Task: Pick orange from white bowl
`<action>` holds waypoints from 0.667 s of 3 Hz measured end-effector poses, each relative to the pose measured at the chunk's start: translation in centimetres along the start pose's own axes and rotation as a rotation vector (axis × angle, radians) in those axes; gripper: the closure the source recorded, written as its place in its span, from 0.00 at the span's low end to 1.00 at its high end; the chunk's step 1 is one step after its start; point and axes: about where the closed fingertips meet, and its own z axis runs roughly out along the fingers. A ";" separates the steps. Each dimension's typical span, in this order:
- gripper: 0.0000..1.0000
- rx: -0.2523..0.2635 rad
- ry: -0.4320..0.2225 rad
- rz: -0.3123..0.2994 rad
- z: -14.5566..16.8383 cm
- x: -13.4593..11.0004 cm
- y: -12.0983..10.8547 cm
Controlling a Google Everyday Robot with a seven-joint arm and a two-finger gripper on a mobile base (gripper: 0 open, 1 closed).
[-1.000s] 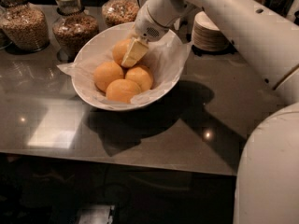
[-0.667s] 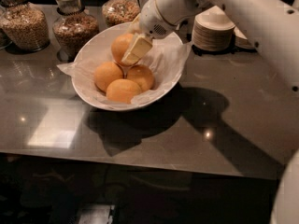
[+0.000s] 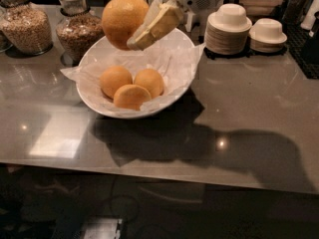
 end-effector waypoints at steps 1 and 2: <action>1.00 0.019 -0.107 -0.090 -3.0 -5.0 2.2; 1.00 0.032 -0.193 -0.119 -4.7 -7.2 4.4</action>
Offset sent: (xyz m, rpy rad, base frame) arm -0.1170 -0.0320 0.0602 0.2526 -0.1305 0.1707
